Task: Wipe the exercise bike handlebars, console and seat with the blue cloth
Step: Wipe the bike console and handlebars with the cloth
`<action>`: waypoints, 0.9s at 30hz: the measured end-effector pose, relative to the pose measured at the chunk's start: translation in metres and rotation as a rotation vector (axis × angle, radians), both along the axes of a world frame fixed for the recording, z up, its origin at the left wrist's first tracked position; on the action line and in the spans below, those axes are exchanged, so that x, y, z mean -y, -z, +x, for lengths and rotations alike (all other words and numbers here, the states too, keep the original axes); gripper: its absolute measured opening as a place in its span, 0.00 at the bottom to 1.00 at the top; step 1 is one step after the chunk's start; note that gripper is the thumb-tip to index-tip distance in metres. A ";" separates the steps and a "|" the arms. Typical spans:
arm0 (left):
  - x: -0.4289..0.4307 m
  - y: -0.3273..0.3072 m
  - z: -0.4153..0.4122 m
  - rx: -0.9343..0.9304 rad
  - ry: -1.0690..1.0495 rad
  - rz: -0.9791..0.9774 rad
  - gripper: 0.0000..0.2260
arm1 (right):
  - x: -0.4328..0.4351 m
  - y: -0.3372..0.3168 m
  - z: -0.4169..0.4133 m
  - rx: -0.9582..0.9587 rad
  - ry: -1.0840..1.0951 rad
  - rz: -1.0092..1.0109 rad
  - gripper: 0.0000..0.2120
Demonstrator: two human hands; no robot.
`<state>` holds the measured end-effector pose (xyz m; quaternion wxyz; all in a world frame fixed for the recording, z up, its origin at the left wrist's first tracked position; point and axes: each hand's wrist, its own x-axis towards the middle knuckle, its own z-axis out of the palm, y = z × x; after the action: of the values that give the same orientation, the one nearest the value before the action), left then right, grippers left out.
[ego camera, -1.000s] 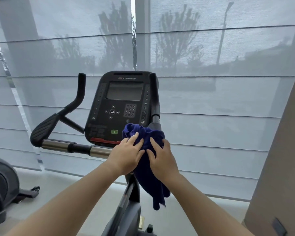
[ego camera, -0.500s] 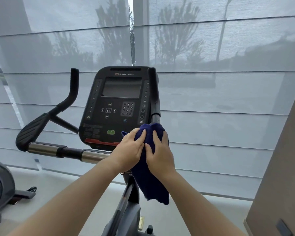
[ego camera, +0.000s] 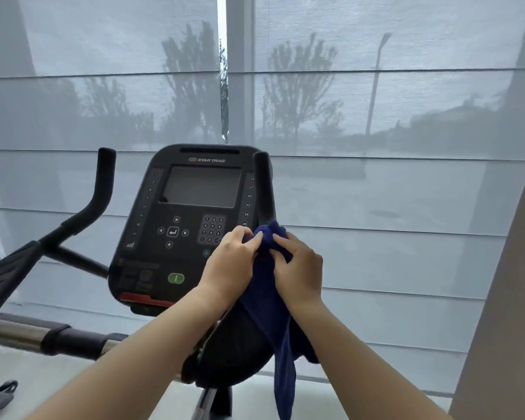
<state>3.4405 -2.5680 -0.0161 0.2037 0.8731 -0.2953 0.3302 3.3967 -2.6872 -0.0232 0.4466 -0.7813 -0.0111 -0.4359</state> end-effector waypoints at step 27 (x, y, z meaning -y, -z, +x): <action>-0.015 -0.075 0.116 0.156 0.076 0.338 0.28 | -0.008 -0.021 0.082 -0.678 -0.060 -0.295 0.36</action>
<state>3.5564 -2.5531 0.0586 0.0427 0.8548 -0.3942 0.3348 3.4782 -2.6796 -0.0023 0.3201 -0.9366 0.0517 -0.1326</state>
